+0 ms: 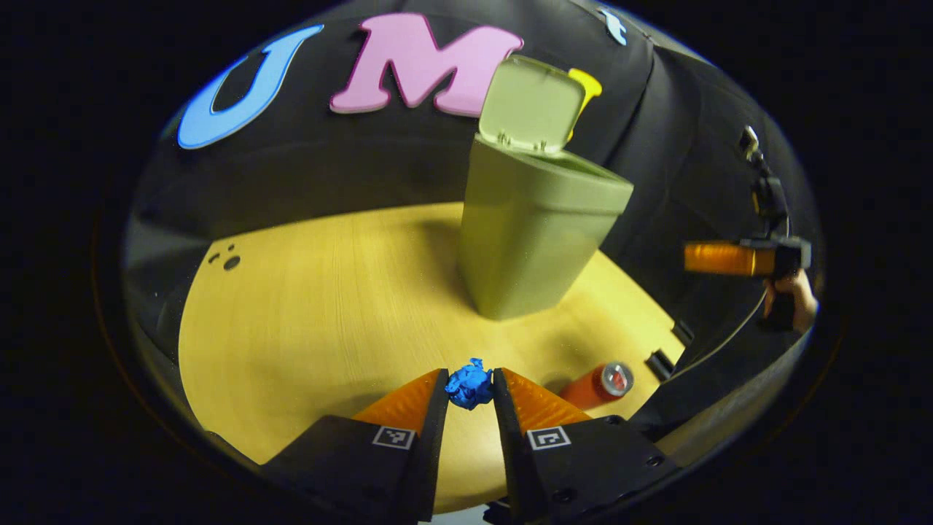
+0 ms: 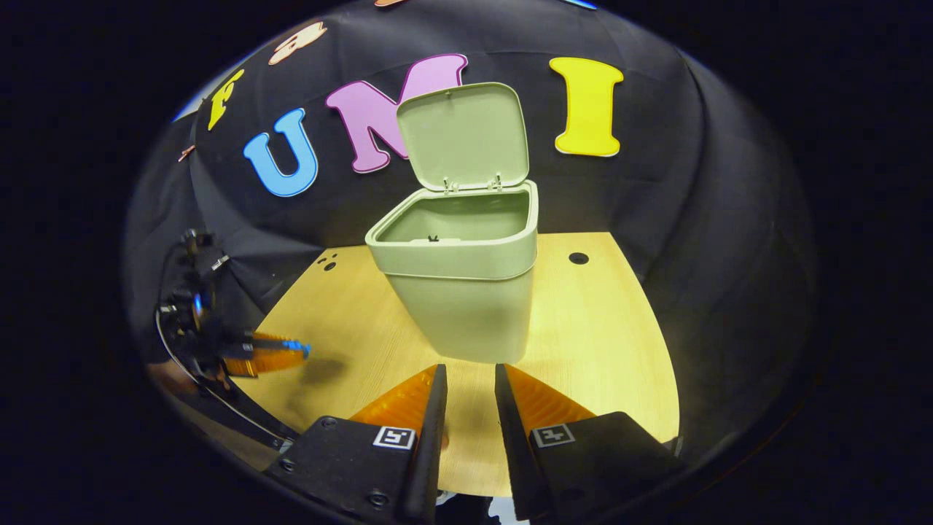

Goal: Press the lid of the desktop garbage bin to open it, pick up the crumpled paper on the desktop and throw it into the bin, then pick up the pop can on the desktop and drop it into the bin, and finally close the garbage bin lid.

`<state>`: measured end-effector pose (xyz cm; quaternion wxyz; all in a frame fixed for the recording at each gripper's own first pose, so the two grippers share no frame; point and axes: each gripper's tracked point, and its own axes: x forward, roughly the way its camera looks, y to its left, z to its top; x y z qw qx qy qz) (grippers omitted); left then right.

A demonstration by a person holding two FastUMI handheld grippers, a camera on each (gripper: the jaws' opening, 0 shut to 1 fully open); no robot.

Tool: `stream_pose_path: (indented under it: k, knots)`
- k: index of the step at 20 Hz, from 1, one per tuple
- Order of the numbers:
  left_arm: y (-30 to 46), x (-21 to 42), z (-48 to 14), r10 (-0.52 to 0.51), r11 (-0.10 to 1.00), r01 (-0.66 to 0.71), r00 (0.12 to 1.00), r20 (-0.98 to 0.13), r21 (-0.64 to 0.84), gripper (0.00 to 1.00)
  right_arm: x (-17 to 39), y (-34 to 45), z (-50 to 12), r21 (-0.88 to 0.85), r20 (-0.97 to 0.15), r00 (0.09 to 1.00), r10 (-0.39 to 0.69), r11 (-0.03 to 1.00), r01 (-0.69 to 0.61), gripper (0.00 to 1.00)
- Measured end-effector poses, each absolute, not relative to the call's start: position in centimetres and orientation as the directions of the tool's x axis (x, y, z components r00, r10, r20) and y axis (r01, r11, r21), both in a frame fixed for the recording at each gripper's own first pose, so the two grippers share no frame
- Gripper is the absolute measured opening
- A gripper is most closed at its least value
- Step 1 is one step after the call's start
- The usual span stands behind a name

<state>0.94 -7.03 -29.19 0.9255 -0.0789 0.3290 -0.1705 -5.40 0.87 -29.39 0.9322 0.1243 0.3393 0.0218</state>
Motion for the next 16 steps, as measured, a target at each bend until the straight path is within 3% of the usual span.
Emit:
stream_pose_path:
  k: [1, 2, 6, 7, 8, 9, 16]
  knots:
    - [-7.2, 2.0, -27.3, -0.372, 0.927, 0.269, 0.751, -0.546, -0.261, 0.46, -5.6, 1.0, -29.7, 0.247, -0.634, 0.763, 0.128, 0.968, 0.043, 0.43]
    - [-7.4, 3.0, -25.4, -0.377, 0.924, 0.277, 0.772, -0.512, -0.262, 0.41, -5.7, 1.2, -30.0, 0.251, -0.64, 0.757, 0.134, 0.967, 0.041, 0.44]
    - [-8.3, 6.6, -18.8, -0.399, 0.913, 0.325, 0.834, -0.381, -0.246, 0.41, -6.8, 2.1, -31.4, 0.284, -0.664, 0.732, 0.155, 0.957, 0.055, 0.43]
    - [-8.6, 7.3, -17.6, -0.404, 0.912, 0.34, 0.844, -0.353, -0.231, 0.42, -7.2, 2.2, -31.7, 0.292, -0.67, 0.725, 0.157, 0.954, 0.063, 0.38]
    - [-9.1, 8.3, -16.3, -0.414, 0.907, 0.359, 0.851, -0.323, -0.219, 0.46, -7.5, 2.2, -32.1, 0.298, -0.676, 0.72, 0.157, 0.952, 0.072, 0.39]
    - [-9.8, 9.3, -14.9, -0.424, 0.903, 0.375, 0.856, -0.295, -0.208, 0.41, -7.9, 2.4, -32.2, 0.306, -0.68, 0.716, 0.159, 0.949, 0.079, 0.46]
    - [-15.6, 15.1, -11.8, -0.51, 0.86, 0.488, 0.836, -0.202, -0.153, 0.41, -10.2, 2.2, -32.5, 0.293, -0.7, 0.703, 0.128, 0.949, 0.12, 0.46]
